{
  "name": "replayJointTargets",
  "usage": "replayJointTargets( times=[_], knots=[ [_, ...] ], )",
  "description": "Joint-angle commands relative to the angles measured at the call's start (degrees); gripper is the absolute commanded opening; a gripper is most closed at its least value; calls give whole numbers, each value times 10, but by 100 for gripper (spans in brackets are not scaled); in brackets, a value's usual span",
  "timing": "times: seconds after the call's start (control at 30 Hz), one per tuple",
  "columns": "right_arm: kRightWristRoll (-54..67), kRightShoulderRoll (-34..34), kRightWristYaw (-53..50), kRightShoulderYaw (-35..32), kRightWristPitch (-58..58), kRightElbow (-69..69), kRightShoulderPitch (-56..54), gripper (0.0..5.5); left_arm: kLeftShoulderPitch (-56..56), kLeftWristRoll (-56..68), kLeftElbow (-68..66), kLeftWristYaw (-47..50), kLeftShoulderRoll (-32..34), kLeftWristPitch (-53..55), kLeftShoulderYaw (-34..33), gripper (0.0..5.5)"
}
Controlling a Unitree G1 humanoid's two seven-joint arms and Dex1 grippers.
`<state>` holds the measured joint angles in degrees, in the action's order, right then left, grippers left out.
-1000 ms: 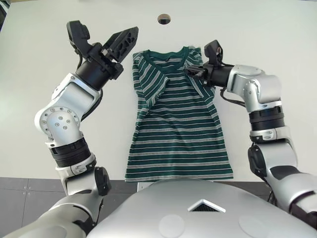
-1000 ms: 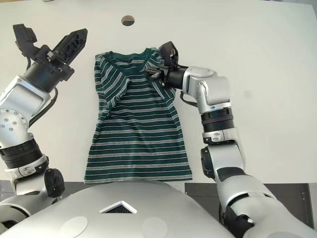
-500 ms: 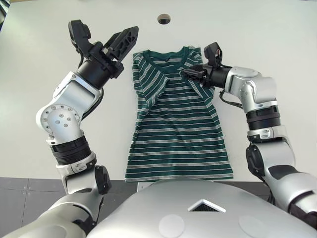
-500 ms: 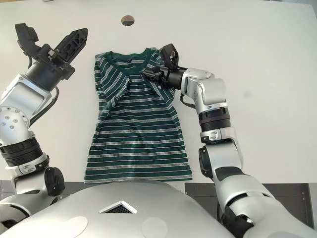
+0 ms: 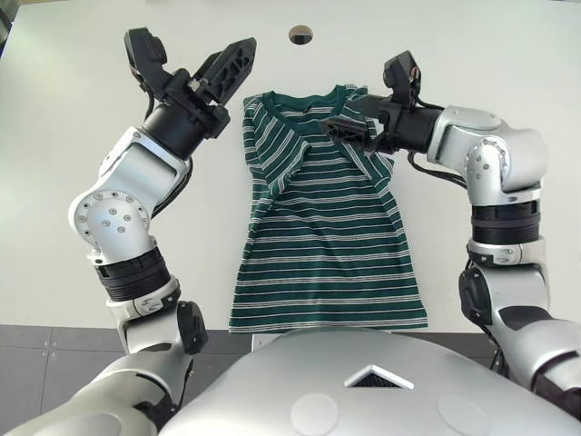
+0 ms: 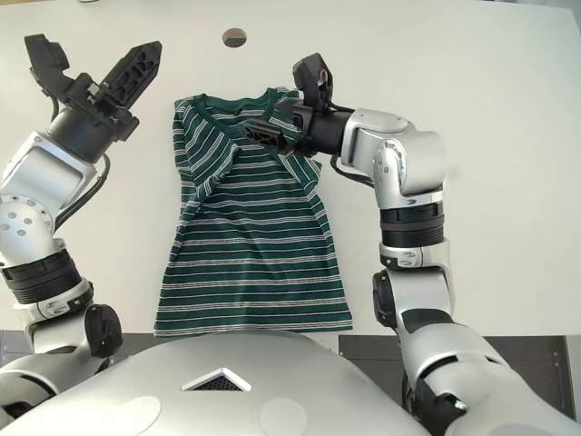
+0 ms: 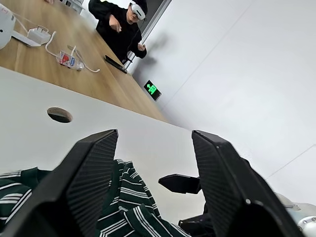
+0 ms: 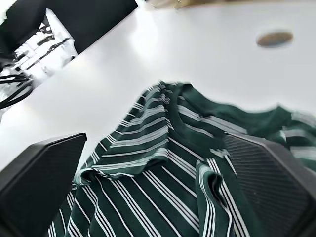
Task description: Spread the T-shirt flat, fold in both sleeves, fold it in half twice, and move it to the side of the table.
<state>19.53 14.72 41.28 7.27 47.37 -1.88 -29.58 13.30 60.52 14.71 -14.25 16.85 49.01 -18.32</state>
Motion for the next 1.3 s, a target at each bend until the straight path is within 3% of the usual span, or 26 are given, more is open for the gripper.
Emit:
replayJointTargets(
  times=[0.03,0.13,0.23,0.33,0.47,0.67,0.77,0.83,0.9,1.0,1.07,1.13,1.2,1.3],
  knots=[
    [-242,72,-10,179,-410,-120,-33,511,13,1,-1,6,3,4,6,280],
    [-378,58,-74,285,-575,-255,-77,511,12,-6,-8,-4,3,1,11,280],
    [-506,11,-170,383,-626,-406,-127,511,8,-12,-11,-8,-1,1,20,280],
    [-576,-32,-256,423,-633,-558,-173,511,4,-16,-16,-14,3,-1,23,280],
    [-594,-47,-327,414,-612,-685,-224,511,-2,-21,-23,-22,5,-7,25,280],
    [-589,-45,-363,380,-613,-747,-261,511,-8,-34,-37,-40,8,-17,22,280],
    [-569,-53,-390,353,-704,-726,-278,511,-23,-72,-23,-76,23,-55,35,280],
    [-550,-41,-467,320,-850,-677,-299,511,-45,-142,-5,-116,37,-134,55,280],
    [-467,-17,-459,245,-992,-629,-301,511,-52,-212,-11,-143,51,-212,71,280],
    [-218,43,-220,159,-1034,-524,-228,511,-73,-423,-83,-180,112,-449,129,280],
    [-90,163,-78,167,-1023,-397,-112,511,-109,-576,-132,-208,185,-656,175,280],
    [-72,310,-59,174,-1081,-306,24,511,-150,-686,-147,-226,262,-836,191,280],
    [-76,428,-56,175,-1114,-223,156,511,-188,-727,-155,-249,323,-933,190,280],
    [-122,526,-75,136,-1177,-154,298,511,-219,-728,-195,-282,387,-1020,190,280]
  ],
)
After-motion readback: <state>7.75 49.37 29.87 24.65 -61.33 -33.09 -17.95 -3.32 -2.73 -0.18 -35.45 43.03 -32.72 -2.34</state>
